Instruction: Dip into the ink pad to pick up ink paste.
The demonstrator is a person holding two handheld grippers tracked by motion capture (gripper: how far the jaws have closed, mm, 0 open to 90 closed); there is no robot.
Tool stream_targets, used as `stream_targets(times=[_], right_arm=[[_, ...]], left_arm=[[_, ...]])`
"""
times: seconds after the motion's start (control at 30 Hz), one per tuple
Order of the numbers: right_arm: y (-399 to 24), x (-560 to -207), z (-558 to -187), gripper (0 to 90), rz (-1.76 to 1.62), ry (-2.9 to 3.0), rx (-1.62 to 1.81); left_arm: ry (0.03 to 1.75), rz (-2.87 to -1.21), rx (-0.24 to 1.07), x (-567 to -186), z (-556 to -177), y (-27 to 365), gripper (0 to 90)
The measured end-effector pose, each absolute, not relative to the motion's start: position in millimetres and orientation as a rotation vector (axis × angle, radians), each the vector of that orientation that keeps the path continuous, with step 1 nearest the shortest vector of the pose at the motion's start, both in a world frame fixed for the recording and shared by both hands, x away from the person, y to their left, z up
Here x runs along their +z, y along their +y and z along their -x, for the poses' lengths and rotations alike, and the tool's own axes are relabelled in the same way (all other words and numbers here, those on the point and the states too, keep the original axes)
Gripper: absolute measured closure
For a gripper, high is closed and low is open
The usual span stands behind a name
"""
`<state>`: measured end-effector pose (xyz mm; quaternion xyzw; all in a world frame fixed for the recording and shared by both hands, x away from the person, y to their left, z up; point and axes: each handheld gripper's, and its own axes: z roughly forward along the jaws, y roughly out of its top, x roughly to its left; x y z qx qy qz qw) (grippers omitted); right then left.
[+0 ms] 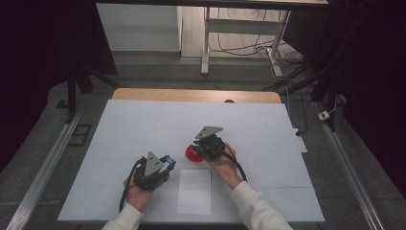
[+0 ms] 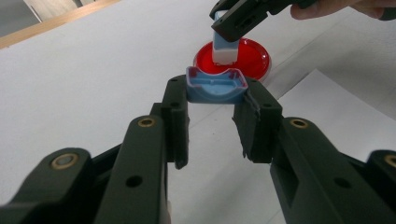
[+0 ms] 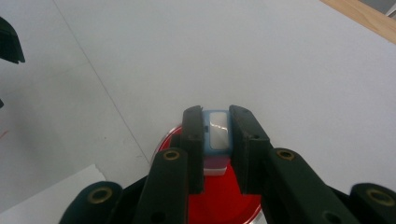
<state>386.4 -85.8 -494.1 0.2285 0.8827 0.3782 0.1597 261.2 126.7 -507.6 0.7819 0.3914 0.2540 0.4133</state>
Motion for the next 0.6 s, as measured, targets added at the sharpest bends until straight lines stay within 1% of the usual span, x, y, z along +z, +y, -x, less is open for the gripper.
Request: stream_targets(times=[0.6], right_arm=[[-86.1,-495.4,-385.3,75.7,-0.652,2.528,1.061]], left_arm=[[0.993,-1.959,0.649,-506.8,-258.4,129.6,65.9]])
